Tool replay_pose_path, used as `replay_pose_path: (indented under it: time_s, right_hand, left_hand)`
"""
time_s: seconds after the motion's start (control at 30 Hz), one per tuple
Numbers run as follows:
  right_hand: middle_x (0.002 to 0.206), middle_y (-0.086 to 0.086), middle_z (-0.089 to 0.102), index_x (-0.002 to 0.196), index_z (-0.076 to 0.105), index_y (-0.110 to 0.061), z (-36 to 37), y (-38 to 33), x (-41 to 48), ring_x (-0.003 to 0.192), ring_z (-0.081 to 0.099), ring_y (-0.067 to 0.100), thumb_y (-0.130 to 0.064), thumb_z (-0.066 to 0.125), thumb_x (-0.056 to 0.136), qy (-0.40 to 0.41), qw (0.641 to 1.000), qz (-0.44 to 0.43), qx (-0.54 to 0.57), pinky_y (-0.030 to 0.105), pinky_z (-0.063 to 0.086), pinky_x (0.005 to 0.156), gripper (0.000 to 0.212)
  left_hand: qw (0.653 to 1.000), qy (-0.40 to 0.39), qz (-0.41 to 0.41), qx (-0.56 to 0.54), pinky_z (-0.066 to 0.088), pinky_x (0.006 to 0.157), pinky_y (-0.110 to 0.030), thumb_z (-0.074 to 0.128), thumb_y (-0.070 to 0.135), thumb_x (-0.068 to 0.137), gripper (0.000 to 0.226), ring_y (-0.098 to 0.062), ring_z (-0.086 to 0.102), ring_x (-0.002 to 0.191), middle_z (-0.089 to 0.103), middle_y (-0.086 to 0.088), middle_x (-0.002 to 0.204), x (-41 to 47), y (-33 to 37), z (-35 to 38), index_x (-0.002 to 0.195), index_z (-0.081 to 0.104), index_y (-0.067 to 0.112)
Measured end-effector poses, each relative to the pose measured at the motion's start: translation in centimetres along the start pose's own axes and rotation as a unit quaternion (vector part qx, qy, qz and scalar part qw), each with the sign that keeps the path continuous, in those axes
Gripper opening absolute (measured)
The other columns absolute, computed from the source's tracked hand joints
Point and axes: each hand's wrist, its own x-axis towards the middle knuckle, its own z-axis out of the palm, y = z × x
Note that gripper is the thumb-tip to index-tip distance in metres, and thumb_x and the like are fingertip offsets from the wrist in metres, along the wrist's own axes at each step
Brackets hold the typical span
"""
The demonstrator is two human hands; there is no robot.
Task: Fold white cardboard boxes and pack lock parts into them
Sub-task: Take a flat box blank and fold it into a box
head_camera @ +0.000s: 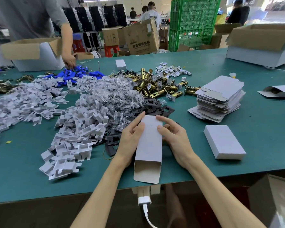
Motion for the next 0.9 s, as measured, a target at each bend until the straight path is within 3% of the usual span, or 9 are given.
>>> replay_pose_path:
  time_s: [0.1, 0.23, 0.33, 0.47, 0.63, 0.7, 0.77, 0.9]
  right_hand:
    - [0.109, 0.014, 0.074, 0.114, 0.075, -0.014, 0.0, 0.2, 0.0, 0.100, 0.067, 0.032, -0.019, 0.071, 0.095, 0.019, 1.000, 0.010, -0.010, 0.055, 0.053, 0.094, 0.020]
    - [0.108, 0.016, 0.074, 0.107, 0.076, -0.010, 0.2, 0.0, 0.0, 0.099, 0.067, 0.029, -0.031, 0.074, 0.090, 0.025, 1.000, 0.016, -0.008, 0.058, 0.050, 0.099, 0.027]
    - [0.108, 0.016, 0.074, 0.106, 0.077, -0.014, 0.1, -0.1, -0.1, 0.097, 0.065, 0.029, -0.032, 0.072, 0.094, 0.025, 1.000, 0.012, -0.015, 0.058, 0.050, 0.098, 0.023]
    - [0.104, 0.013, 0.076, 0.105, 0.078, -0.013, 0.1, -0.2, -0.2, 0.091, 0.068, 0.027, -0.031, 0.070, 0.096, 0.026, 1.000, 0.012, -0.008, 0.050, 0.053, 0.087, 0.022]
    - [0.101, 0.017, 0.075, 0.105, 0.077, -0.012, 0.1, -0.5, -0.3, 0.089, 0.068, 0.028, -0.039, 0.073, 0.089, 0.019, 0.999, 0.025, 0.012, 0.048, 0.053, 0.083, 0.032]
    - [0.109, 0.013, 0.075, 0.116, 0.072, -0.016, 0.2, -0.6, -0.3, 0.097, 0.069, 0.028, -0.044, 0.073, 0.085, 0.023, 0.999, 0.026, 0.002, 0.049, 0.054, 0.090, 0.042]
    - [0.118, 0.006, 0.073, 0.126, 0.066, -0.022, 0.2, -0.6, -0.2, 0.108, 0.069, 0.023, -0.054, 0.075, 0.084, 0.009, 0.999, 0.036, -0.016, 0.041, 0.054, 0.093, 0.053]
    - [0.122, -0.004, 0.073, 0.118, 0.074, -0.028, 0.3, -0.8, -0.1, 0.111, 0.069, 0.013, -0.088, 0.065, 0.065, -0.065, 0.995, 0.062, -0.036, 0.026, 0.057, 0.088, 0.080]
  left_hand:
    - [0.999, 0.034, -0.003, 0.038, 0.054, 0.061, -0.025, 0.059, 0.032, 0.106, 0.022, -0.012, 0.068, 0.077, 0.077, -0.003, 0.103, 0.1, -0.1, 0.1, 0.118, 0.074, 0.021]
    - [0.998, 0.048, -0.016, 0.042, 0.045, 0.061, -0.032, 0.058, 0.036, 0.106, 0.038, -0.024, 0.058, 0.076, 0.067, -0.011, 0.086, 0.1, -0.1, 0.4, 0.106, 0.069, 0.000]
    - [0.998, 0.038, 0.001, 0.040, 0.044, 0.066, -0.036, 0.056, 0.038, 0.106, 0.036, -0.024, 0.058, 0.081, 0.066, -0.015, 0.089, -0.1, 0.3, 0.5, 0.106, 0.069, 0.004]
    - [0.999, 0.007, -0.003, 0.038, 0.050, 0.075, -0.037, 0.066, 0.039, 0.101, 0.030, -0.021, 0.065, 0.089, 0.073, -0.019, 0.109, -0.3, 0.4, 0.4, 0.113, 0.072, 0.013]
    - [0.999, 0.006, -0.013, 0.038, 0.052, 0.060, -0.025, 0.070, 0.027, 0.098, 0.020, -0.019, 0.067, 0.077, 0.074, -0.010, 0.091, -0.3, 0.3, 0.3, 0.106, 0.073, 0.008]
    - [0.999, 0.042, 0.001, 0.029, 0.052, 0.061, -0.026, 0.071, 0.027, 0.099, 0.018, -0.019, 0.066, 0.078, 0.074, -0.009, 0.091, -0.2, 0.2, 0.3, 0.104, 0.074, 0.011]
    - [0.993, 0.117, 0.018, -0.006, 0.051, 0.065, -0.030, 0.070, 0.029, 0.099, 0.019, -0.018, 0.064, 0.080, 0.071, -0.009, 0.092, -0.1, 0.1, 0.1, 0.103, 0.071, 0.010]
    - [0.966, 0.246, 0.041, -0.064, 0.052, 0.078, -0.037, 0.064, 0.039, 0.101, 0.027, -0.019, 0.062, 0.092, 0.064, -0.010, 0.105, 0.4, 0.0, -0.6, 0.107, 0.058, 0.014]
